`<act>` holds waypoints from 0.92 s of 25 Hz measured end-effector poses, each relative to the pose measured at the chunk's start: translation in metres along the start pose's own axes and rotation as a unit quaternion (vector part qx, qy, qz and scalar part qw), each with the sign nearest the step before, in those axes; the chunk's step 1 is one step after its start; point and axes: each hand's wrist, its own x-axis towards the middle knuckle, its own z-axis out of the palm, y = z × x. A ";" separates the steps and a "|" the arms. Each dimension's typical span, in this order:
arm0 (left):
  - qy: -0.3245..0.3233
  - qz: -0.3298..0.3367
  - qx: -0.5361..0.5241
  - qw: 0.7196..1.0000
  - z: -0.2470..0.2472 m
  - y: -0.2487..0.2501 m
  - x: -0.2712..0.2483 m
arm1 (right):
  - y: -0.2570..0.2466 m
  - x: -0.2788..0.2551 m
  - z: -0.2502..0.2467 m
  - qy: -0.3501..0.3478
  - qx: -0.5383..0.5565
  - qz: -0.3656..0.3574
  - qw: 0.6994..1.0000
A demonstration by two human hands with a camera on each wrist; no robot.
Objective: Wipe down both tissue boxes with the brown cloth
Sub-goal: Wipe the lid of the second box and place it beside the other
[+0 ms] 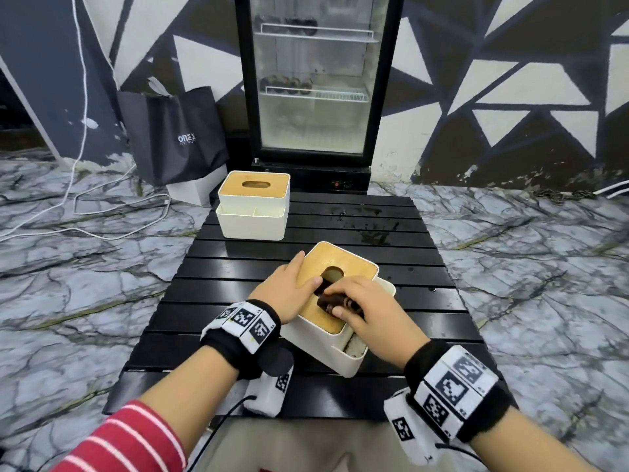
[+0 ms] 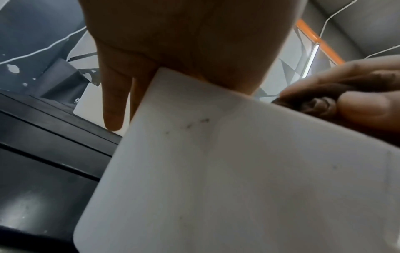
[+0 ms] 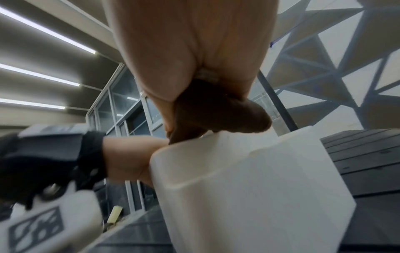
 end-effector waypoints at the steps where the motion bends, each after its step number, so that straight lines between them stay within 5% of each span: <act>1: 0.006 -0.006 -0.004 1.000 0.000 0.001 0.002 | 0.001 -0.001 0.006 -0.013 -0.019 -0.010 1.000; 6: 0.027 -0.003 0.004 1.000 -0.001 -0.001 0.006 | 0.006 -0.004 0.022 0.006 -0.083 -0.062 0.995; 17: 0.059 -0.003 -0.007 0.998 0.000 0.003 0.001 | 0.046 0.033 -0.009 0.041 -0.079 0.061 0.994; 23: 0.061 -0.003 0.003 0.998 0.001 0.002 0.003 | -0.002 -0.008 0.031 -0.005 -0.081 -0.056 0.995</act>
